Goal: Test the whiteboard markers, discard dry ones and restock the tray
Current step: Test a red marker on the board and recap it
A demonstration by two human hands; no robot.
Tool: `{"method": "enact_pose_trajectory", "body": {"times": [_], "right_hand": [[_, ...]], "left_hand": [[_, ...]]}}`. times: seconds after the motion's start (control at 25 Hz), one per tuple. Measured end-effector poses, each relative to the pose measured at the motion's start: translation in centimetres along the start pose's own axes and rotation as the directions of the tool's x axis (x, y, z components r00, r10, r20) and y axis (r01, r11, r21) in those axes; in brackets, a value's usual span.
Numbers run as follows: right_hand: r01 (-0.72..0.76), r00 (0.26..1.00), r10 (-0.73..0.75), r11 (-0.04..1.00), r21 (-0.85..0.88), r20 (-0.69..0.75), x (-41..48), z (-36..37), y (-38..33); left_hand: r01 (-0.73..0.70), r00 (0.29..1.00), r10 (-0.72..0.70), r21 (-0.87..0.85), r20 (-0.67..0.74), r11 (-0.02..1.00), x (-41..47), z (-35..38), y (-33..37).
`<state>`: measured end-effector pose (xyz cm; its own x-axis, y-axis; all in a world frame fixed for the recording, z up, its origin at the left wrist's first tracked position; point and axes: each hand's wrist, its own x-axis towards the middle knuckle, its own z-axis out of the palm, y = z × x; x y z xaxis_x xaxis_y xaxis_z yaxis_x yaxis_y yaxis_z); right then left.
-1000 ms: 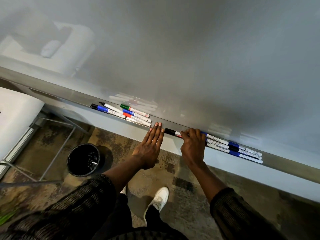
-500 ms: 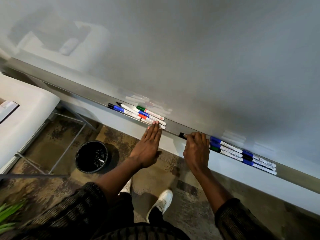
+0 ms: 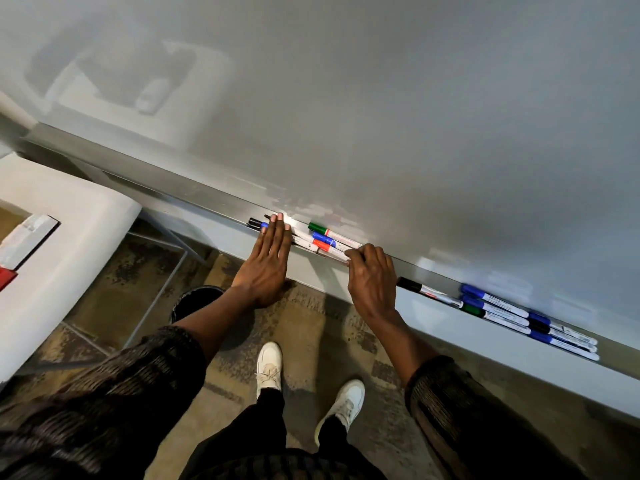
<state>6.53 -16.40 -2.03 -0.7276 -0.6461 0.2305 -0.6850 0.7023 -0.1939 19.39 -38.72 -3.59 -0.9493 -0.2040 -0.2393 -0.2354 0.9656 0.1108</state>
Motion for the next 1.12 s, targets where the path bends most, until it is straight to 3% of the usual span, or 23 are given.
{"method": "enact_pose_trajectory", "body": {"times": [0.28,0.52,0.68,1.0,1.12], "right_hand": [[0.022,0.999,-0.018,0.992,-0.127,0.030,1.2,0.9,-0.9],[0.031,0.988,0.011,0.964,-0.263,0.154,1.9,1.2,-0.8],[0.007,0.996,0.016,0.965,-0.261,0.089,1.9,1.0,-0.8],[0.056,0.978,-0.063,0.998,-0.037,-0.199,-0.8,0.0,-0.7],[-0.065,0.976,0.113,0.967,0.246,-0.186,-1.2,-1.6,-2.7]], "left_hand": [[-0.041,0.999,0.041,0.030,0.010,0.999,0.0,1.5,-0.8],[-0.031,0.995,0.026,0.052,0.096,0.998,0.2,1.2,-0.7],[-0.046,0.993,0.038,0.065,0.116,0.997,0.4,0.9,-0.8],[-0.074,0.991,0.064,0.084,0.117,0.994,0.3,0.5,-0.9],[-0.078,0.994,0.074,0.042,0.080,0.996,0.1,0.2,-0.8]]}}
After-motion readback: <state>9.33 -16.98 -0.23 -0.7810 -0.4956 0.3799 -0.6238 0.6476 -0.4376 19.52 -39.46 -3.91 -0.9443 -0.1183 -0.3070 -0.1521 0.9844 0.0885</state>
